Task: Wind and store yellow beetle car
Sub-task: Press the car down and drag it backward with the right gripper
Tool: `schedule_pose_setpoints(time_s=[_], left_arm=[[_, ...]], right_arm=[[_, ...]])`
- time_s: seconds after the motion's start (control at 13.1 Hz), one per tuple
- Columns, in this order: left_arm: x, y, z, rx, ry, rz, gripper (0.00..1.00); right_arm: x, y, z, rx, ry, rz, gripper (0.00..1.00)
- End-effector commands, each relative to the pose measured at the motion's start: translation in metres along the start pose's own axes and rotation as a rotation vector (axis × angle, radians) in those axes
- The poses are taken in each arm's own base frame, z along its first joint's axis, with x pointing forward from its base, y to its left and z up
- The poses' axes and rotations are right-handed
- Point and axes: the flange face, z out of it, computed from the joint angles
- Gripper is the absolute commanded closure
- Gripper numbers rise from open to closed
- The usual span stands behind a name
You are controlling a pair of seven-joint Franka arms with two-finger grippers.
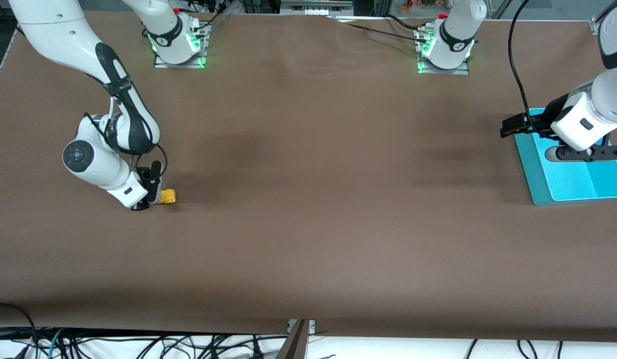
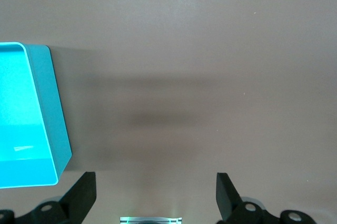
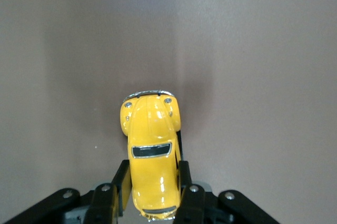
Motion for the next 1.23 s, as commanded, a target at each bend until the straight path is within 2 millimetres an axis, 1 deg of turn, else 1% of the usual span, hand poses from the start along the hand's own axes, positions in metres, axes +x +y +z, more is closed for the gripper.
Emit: schedule_pose_setpoints(time_s=[0.0, 0.08, 0.15, 0.23, 0.31, 0.46, 0.54, 0.61, 0.77, 0.84, 0.92, 1.0, 1.07, 1.15], left_arm=[[-0.003, -0.001, -0.007, -0.005, -0.001, 0.022, 0.00], [-0.003, 0.001, -0.007, -0.005, -0.001, 0.023, 0.00], [-0.003, 0.000, -0.006, -0.005, -0.003, 0.023, 0.00], [-0.003, 0.001, -0.007, -0.004, -0.003, 0.020, 0.00], [-0.005, 0.000, -0.006, -0.004, -0.015, 0.017, 0.00], [-0.007, -0.002, -0.007, -0.003, -0.027, 0.013, 0.00], [-0.008, -0.005, -0.007, -0.004, -0.033, 0.014, 0.00], [-0.008, -0.005, -0.008, -0.004, -0.032, 0.016, 0.00], [-0.008, -0.005, -0.010, -0.004, -0.027, 0.015, 0.00], [-0.008, -0.005, -0.011, -0.004, -0.024, 0.015, 0.00], [-0.008, -0.005, -0.011, -0.004, -0.024, 0.015, 0.00], [-0.007, -0.005, -0.010, -0.004, -0.027, 0.015, 0.00], [-0.007, -0.005, -0.010, -0.004, -0.027, 0.015, 0.00], [-0.007, -0.005, -0.010, -0.004, -0.027, 0.015, 0.00]], right_arm=[[-0.045, -0.010, 0.035, 0.053, 0.004, -0.006, 0.98], [-0.060, -0.010, 0.035, 0.041, 0.005, -0.007, 0.98], [-0.078, -0.011, 0.040, 0.037, 0.007, -0.009, 0.98], [-0.098, -0.011, 0.040, 0.018, 0.005, -0.002, 0.98], [-0.113, -0.014, 0.046, 0.012, 0.004, 0.001, 0.97], [-0.140, -0.017, 0.050, -0.010, 0.000, 0.009, 0.97], [-0.150, -0.017, 0.050, -0.019, -0.001, 0.015, 0.97], [-0.155, -0.017, 0.052, -0.019, -0.001, 0.015, 0.97], [-0.160, -0.017, 0.052, -0.022, -0.002, 0.018, 0.97], [-0.160, -0.016, 0.050, -0.025, -0.003, 0.018, 0.94], [-0.159, -0.015, 0.049, -0.028, -0.002, 0.015, 0.80], [-0.158, -0.011, 0.045, -0.037, -0.004, 0.017, 0.54], [-0.156, -0.008, 0.041, -0.045, -0.004, 0.014, 0.24], [-0.157, -0.005, 0.036, -0.055, -0.007, 0.010, 0.00]])
